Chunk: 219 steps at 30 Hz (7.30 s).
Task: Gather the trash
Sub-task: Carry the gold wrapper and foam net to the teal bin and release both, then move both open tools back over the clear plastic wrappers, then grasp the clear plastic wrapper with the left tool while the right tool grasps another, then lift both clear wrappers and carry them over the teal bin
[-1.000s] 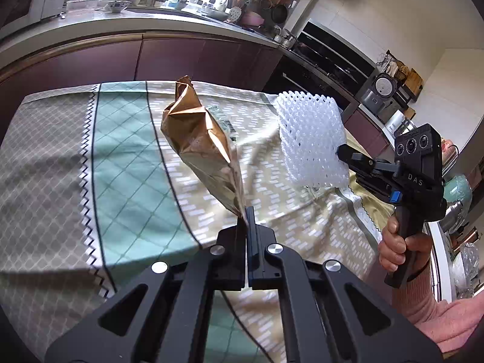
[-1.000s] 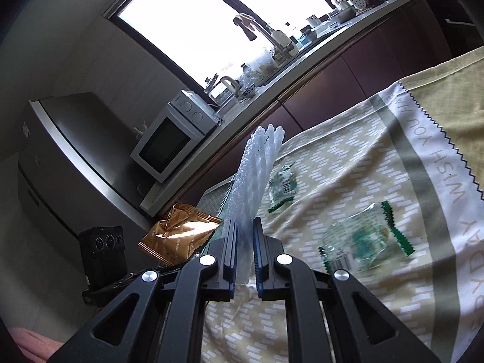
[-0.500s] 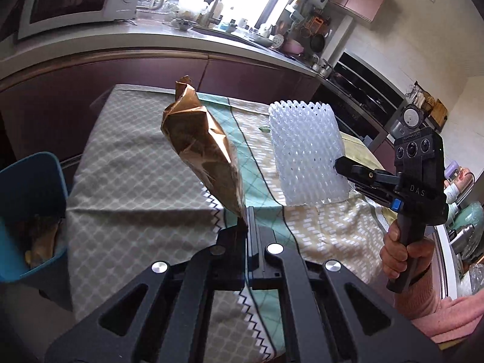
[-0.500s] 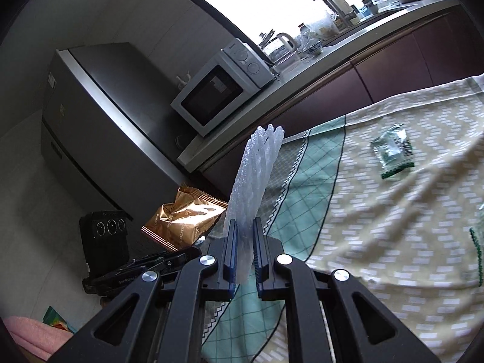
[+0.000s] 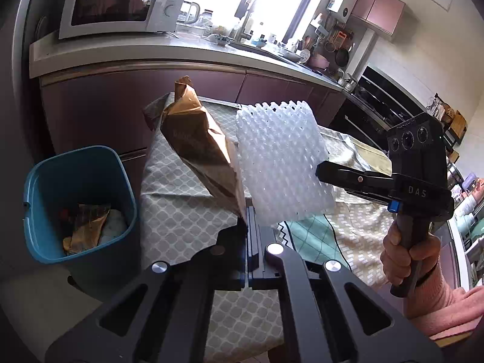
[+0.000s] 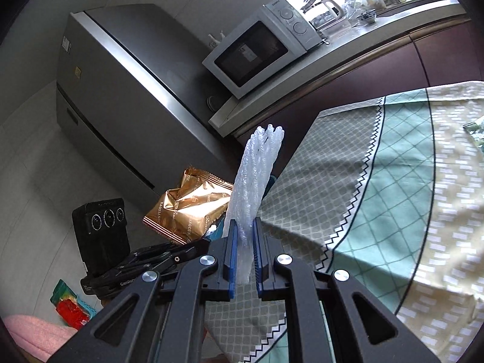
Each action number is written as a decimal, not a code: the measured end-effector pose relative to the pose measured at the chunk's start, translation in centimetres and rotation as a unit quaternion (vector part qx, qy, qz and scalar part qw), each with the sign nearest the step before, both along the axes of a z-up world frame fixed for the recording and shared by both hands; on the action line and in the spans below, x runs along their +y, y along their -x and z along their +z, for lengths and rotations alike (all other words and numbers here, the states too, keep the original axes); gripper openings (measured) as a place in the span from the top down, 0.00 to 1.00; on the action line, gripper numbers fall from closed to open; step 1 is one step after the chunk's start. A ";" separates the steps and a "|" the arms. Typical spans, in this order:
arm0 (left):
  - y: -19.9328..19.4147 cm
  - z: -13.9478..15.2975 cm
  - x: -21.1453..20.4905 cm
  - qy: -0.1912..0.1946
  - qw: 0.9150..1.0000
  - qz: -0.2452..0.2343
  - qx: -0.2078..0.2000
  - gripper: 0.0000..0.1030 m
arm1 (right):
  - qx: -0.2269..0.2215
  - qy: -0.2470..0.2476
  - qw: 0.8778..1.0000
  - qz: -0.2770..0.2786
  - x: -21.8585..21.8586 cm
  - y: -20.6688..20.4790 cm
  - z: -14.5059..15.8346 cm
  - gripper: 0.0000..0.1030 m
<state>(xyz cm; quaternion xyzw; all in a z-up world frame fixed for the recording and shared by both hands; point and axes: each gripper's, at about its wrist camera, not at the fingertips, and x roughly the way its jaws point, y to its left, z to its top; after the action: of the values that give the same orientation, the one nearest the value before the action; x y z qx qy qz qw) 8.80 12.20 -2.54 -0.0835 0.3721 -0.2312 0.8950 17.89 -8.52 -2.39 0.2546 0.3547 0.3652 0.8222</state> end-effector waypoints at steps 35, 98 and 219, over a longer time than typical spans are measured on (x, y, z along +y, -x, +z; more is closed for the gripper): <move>-4.1 -0.4 11.3 -0.047 0.993 0.110 0.009 0.99 | 0.026 0.034 0.995 0.086 12.7 -7.1 -0.4 0.92; -8.2 -5.1 11.0 -0.028 0.991 0.131 0.032 0.72 | 0.020 0.132 0.989 0.068 14.7 -7.3 -2.1 0.65; -5.6 -1.2 -19.1 -0.050 0.988 -0.145 -0.013 0.93 | 0.031 0.056 0.973 -0.221 -22.2 6.2 -2.5 0.80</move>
<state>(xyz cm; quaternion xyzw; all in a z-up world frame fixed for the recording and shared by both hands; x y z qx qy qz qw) 14.40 -6.90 -3.75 0.0194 0.3797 -0.3408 0.8598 11.70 -30.74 -4.91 0.2915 0.3350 0.1455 0.8841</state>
